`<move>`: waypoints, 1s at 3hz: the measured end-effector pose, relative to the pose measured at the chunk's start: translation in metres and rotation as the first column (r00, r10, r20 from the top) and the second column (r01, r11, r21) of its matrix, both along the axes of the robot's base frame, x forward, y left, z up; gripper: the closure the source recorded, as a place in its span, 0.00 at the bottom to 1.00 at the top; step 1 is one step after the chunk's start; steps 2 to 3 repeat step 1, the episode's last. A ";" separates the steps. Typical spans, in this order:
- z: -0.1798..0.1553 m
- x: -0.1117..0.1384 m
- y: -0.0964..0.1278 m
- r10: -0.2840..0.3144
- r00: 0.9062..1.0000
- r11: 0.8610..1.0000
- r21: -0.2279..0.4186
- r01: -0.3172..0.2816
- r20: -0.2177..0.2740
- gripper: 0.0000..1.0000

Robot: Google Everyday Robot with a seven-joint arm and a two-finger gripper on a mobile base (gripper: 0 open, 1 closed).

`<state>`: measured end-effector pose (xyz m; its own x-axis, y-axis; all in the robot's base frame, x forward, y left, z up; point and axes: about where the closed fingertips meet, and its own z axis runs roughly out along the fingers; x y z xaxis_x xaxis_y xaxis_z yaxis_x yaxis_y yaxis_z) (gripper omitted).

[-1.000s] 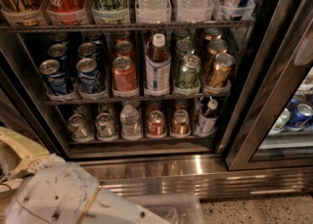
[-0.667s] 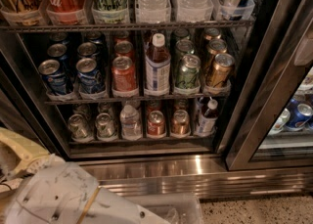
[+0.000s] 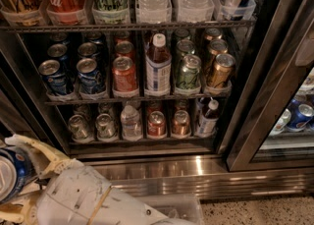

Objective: Pick pepsi can from middle shelf of fridge

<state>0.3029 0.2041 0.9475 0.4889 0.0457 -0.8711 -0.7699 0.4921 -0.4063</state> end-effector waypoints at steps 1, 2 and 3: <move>0.000 0.000 0.000 0.000 1.000 1.000 0.000 0.000 0.000 1.00; 0.000 0.000 0.000 0.000 1.000 1.000 0.000 0.000 0.000 1.00; 0.000 0.000 0.000 0.000 1.000 1.000 0.000 0.000 0.000 1.00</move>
Offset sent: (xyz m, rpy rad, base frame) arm 0.0000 0.0000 0.0000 0.0000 0.0000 0.0000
